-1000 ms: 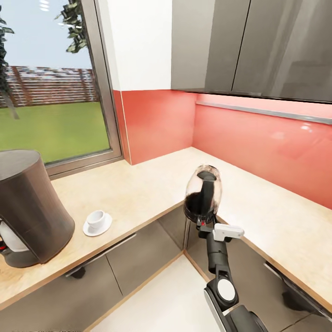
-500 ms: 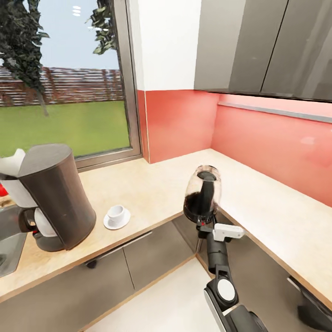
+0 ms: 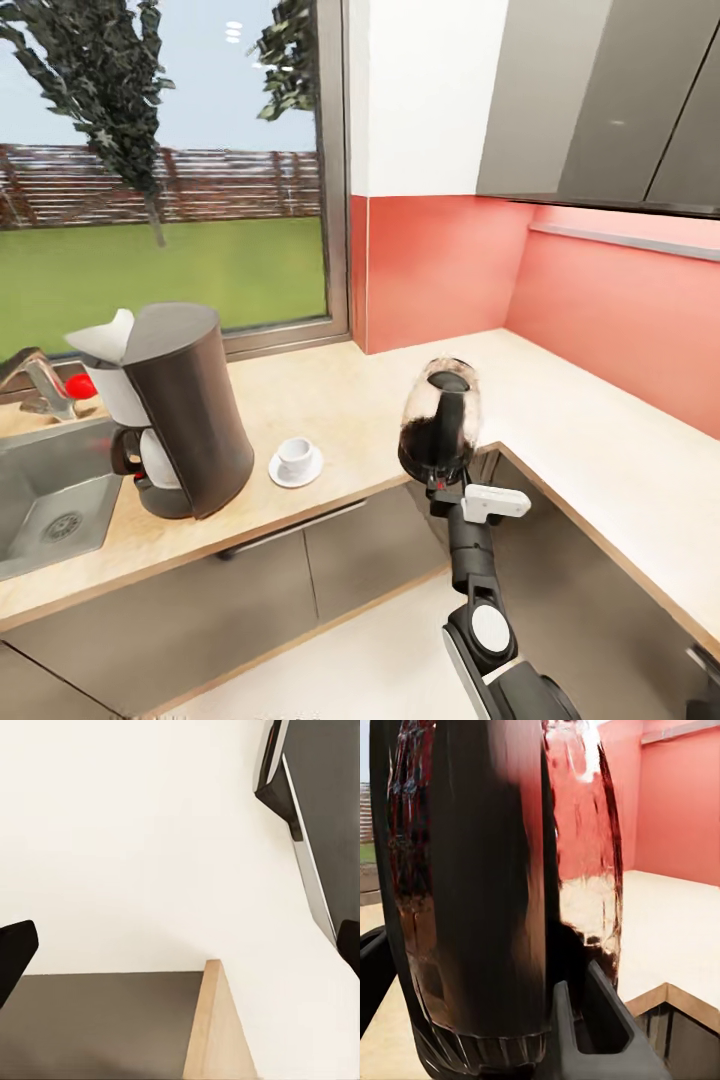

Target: Set up a coffee station on the kitchen countertop: keep the coffee maker on the countertop, move the bottle of coffee from the kitchen shelf to the counter next to the coffee maker, place a paper coffee filter on top of the coffee maker, put the saucer next to the coffee maker with the coffee cup on the saucer, and place the electric kettle next to the coffee maker.

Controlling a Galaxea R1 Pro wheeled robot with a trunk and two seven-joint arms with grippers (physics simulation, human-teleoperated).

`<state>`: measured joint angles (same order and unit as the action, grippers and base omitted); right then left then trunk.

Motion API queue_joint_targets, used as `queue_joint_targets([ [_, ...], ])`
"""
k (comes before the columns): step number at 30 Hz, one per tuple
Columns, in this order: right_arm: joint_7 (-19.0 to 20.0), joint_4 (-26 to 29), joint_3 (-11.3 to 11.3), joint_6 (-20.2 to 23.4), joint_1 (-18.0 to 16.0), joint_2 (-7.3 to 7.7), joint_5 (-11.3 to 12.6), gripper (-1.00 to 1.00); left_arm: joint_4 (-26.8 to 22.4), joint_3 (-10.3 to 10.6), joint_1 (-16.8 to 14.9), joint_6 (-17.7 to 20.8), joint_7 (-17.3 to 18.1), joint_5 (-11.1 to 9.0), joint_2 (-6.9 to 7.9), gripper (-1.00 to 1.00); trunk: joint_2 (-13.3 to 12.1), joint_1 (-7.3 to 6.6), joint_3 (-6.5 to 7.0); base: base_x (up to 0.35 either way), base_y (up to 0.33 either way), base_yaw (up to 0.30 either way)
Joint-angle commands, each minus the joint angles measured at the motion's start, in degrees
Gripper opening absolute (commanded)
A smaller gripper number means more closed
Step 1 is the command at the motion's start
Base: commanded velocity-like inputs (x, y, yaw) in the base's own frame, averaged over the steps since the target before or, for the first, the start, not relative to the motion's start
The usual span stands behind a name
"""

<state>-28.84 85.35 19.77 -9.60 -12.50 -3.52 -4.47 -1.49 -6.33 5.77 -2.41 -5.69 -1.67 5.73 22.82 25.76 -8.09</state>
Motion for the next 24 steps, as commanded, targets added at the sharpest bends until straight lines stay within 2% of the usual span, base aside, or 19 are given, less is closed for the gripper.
queue_joint_targets([
  [1, -0.43, 0.01, 0.10, 0.11, -0.07, 0.00, -0.79, -1.00, -0.09, -0.35, 0.03, -0.07, -0.02, -0.17, -0.01, 1.00, 0.11, 0.03, -0.10, 0.000, 0.000, 0.277],
  [13, -0.43, 0.14, 0.09, 0.06, -0.07, 0.00, -0.81, -1.00, -0.09, -0.30, 0.03, 0.04, -0.07, -0.17, 0.02, 1.00, 0.11, 0.03, -0.10, 0.012, -0.004, 0.035],
  [18, -0.43, 0.09, 0.09, 0.10, -0.07, 0.00, -0.81, -1.00, -0.09, -0.32, 0.03, 0.04, -0.06, -0.17, -0.01, 1.00, 0.11, 0.03, -0.10, 0.201, -0.142, 0.031],
  [24, -0.43, 0.08, 0.09, 0.08, -0.07, 0.00, -0.81, -1.00, -0.09, -0.34, 0.03, 0.04, -0.08, -0.17, 0.06, 1.00, 0.11, 0.03, -0.10, 0.238, -0.186, 0.236],
])
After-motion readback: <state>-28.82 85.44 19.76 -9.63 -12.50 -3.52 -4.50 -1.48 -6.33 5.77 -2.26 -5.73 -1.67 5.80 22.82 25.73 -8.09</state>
